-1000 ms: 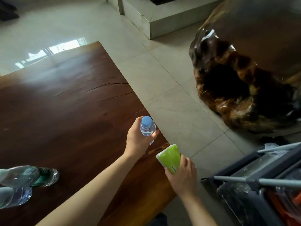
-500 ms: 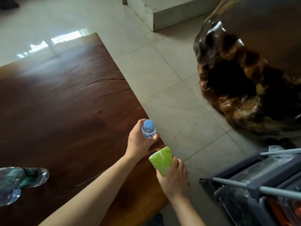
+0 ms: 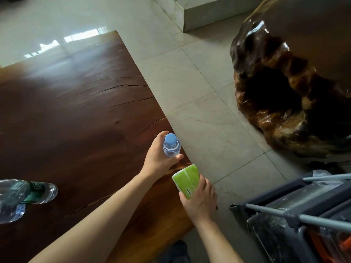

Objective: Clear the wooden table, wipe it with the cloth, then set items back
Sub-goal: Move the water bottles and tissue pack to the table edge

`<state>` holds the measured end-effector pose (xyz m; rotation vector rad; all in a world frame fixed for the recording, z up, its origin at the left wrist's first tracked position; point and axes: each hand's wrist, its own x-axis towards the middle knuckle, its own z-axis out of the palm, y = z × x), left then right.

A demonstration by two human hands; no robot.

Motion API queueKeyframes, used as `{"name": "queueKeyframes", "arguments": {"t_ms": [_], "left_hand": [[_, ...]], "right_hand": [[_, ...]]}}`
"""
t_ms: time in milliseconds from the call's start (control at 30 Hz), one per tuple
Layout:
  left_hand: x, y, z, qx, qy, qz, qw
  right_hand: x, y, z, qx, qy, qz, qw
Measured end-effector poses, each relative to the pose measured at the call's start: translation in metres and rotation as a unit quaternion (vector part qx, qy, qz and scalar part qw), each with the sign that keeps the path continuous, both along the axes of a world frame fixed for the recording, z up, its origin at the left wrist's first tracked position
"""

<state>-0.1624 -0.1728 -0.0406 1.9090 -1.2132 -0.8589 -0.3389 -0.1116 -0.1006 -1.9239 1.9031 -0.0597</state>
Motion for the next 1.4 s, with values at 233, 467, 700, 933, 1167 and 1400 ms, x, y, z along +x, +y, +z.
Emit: {"name": "queueKeyframes", "arguments": {"t_ms": [233,467,700,933,1167,1400], "left_hand": [[0.012,0.03,-0.008,0.032,-0.03,-0.001,0.999],[0.036,0.103,0.014,0.016,-0.142,-0.021,0.99],[0.084,0.187,0.057,-0.041,-0.275,-0.033,0.96],[0.146,0.298,0.074,-0.033,-0.281,0.093,0.955],[0.196,0.395,0.071,0.023,-0.217,0.277,0.936],[0.23,0.412,0.058,0.048,-0.134,0.424,0.894]], "right_hand": [[-0.004,0.008,0.003,-0.014,-0.009,0.003,1.0],[0.004,0.031,0.036,-0.108,-0.032,0.042,0.993],[0.055,0.051,0.091,-0.22,-0.111,0.206,0.947],[0.135,0.085,0.125,-0.245,-0.211,0.318,0.891],[0.215,0.127,0.133,-0.21,-0.242,0.411,0.853],[0.285,0.141,0.117,-0.126,-0.285,0.4,0.862]]}}
